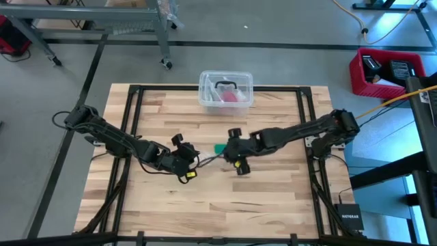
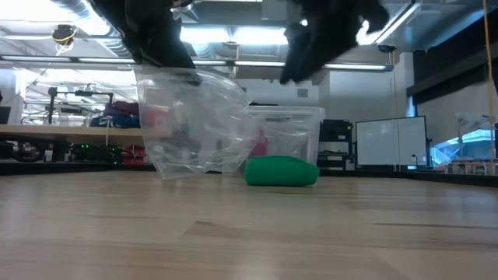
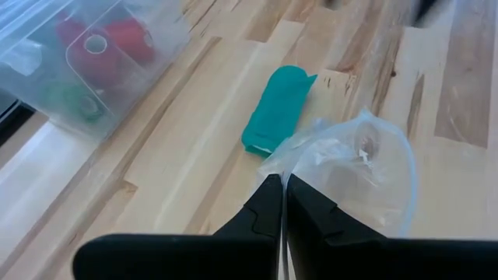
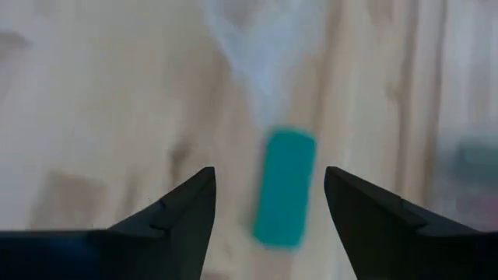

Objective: Roll bandage
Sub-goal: Put the rolled bandage into the transparent zip bag

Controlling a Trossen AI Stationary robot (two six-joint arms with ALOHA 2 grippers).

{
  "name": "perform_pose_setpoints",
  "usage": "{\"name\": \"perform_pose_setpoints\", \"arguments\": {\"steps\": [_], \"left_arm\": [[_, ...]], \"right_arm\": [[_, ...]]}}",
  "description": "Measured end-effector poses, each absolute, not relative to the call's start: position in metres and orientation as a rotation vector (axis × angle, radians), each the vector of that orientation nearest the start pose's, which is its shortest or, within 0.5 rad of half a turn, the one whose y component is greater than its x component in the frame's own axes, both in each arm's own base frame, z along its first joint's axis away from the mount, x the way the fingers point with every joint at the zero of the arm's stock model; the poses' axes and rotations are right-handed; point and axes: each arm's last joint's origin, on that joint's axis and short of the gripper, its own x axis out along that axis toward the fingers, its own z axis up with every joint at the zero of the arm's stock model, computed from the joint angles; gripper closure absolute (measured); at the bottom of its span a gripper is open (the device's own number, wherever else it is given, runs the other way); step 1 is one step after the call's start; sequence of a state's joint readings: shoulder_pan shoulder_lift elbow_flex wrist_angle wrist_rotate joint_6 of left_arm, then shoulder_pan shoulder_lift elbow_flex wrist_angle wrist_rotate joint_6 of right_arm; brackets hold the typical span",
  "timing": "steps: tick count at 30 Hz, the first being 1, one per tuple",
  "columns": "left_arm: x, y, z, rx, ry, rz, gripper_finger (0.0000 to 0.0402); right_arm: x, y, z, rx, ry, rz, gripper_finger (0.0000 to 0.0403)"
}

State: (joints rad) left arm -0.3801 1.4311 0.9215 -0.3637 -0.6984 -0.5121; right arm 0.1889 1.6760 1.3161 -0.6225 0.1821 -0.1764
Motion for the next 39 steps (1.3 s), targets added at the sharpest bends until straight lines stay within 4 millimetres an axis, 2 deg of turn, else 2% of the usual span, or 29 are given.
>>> {"name": "perform_pose_setpoints", "arguments": {"steps": [3, 8, 11, 16, 20, 27, 30, 34, 39], "left_arm": [[0.271, -0.088, 0.229, -0.035, 0.646, 0.475, 0.0396], [0.271, -0.088, 0.229, -0.028, 0.648, 0.473, 0.0396], [0.271, -0.088, 0.229, -0.018, 0.651, 0.469, 0.0396], [0.271, -0.088, 0.229, -0.010, 0.652, 0.466, 0.0396], [0.271, -0.088, 0.229, -0.013, 0.651, 0.467, 0.0396], [0.271, -0.088, 0.229, -0.018, 0.651, 0.469, 0.0396], [0.271, -0.088, 0.229, -0.020, 0.651, 0.470, 0.0396], [0.271, -0.088, 0.229, -0.022, 0.648, 0.469, 0.0396], [0.271, -0.088, 0.229, -0.022, 0.648, 0.469, 0.0396]], "right_arm": [[0.344, 0.042, 0.246, -0.319, 1.021, 0.042, 0.0159], [0.336, 0.002, 0.209, -0.202, 1.070, 0.011, 0.0159], [0.332, -0.013, 0.192, -0.108, 1.041, 0.017, 0.0159], [0.340, -0.016, 0.179, -0.025, 0.818, 0.062, 0.0159], [0.351, -0.016, 0.170, -0.024, 0.750, 0.058, 0.0159], [0.379, -0.018, 0.157, -0.069, 0.871, 0.068, 0.0159], [0.387, -0.019, 0.158, -0.075, 0.933, 0.073, 0.0159], [0.395, -0.019, 0.146, -0.070, 1.019, 0.080, 0.0159], [0.409, -0.020, 0.141, -0.059, 1.099, 0.082, 0.0159]]}}
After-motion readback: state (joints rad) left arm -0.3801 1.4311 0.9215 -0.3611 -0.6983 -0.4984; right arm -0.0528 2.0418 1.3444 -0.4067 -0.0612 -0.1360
